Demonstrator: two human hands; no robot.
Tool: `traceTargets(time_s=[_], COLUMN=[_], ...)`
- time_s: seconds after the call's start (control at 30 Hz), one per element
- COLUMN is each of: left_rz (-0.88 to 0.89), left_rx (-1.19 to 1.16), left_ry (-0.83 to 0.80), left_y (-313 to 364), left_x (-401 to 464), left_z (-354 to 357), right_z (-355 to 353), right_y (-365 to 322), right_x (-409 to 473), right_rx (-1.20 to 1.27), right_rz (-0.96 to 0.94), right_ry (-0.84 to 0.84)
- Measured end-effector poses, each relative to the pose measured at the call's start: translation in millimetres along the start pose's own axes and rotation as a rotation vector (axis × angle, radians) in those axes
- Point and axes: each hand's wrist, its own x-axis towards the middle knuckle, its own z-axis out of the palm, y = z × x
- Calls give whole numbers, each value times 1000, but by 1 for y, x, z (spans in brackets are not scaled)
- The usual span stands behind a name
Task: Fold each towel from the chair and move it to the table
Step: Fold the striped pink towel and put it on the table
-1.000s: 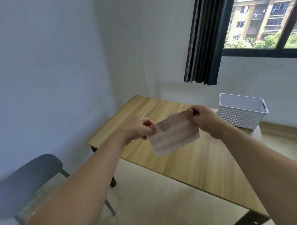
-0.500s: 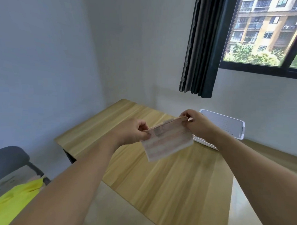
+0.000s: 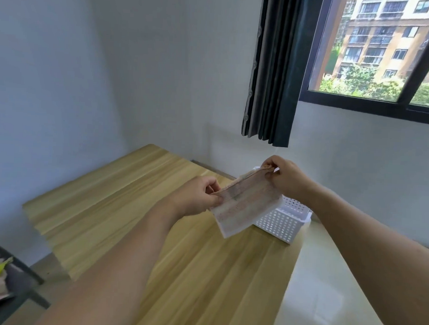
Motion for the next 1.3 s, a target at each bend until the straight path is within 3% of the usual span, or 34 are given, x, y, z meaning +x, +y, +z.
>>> traceTargets(time_s=[0.13, 0.33, 0.53, 0.63, 0.77, 0.97, 1.3], left_rz=[-49, -73, -179, -246, -395, -616, -853], left_rx=[-36, -27, -44, 92, 364, 444, 509], left_ry=[45, 76, 96, 95, -110, -390, -765], left_y=[27, 46, 48, 47, 40, 1, -54], left_x=[29, 91, 193, 253, 317, 377, 429], left_z=[27, 54, 97, 127, 170, 229, 292], right_z=[-28, -44, -44, -30, 1, 51, 126], right_y=[35, 67, 141, 190, 252, 308, 362], right_x=[36, 92, 165, 208, 247, 264, 264], right_rx=[-92, -170, -293, -323, -445, -639, -620], right_rz=[-72, -141, -107, -47, 0, -1, 37], right_ry=[-109, -121, -169, -232, -458, -775, -984])
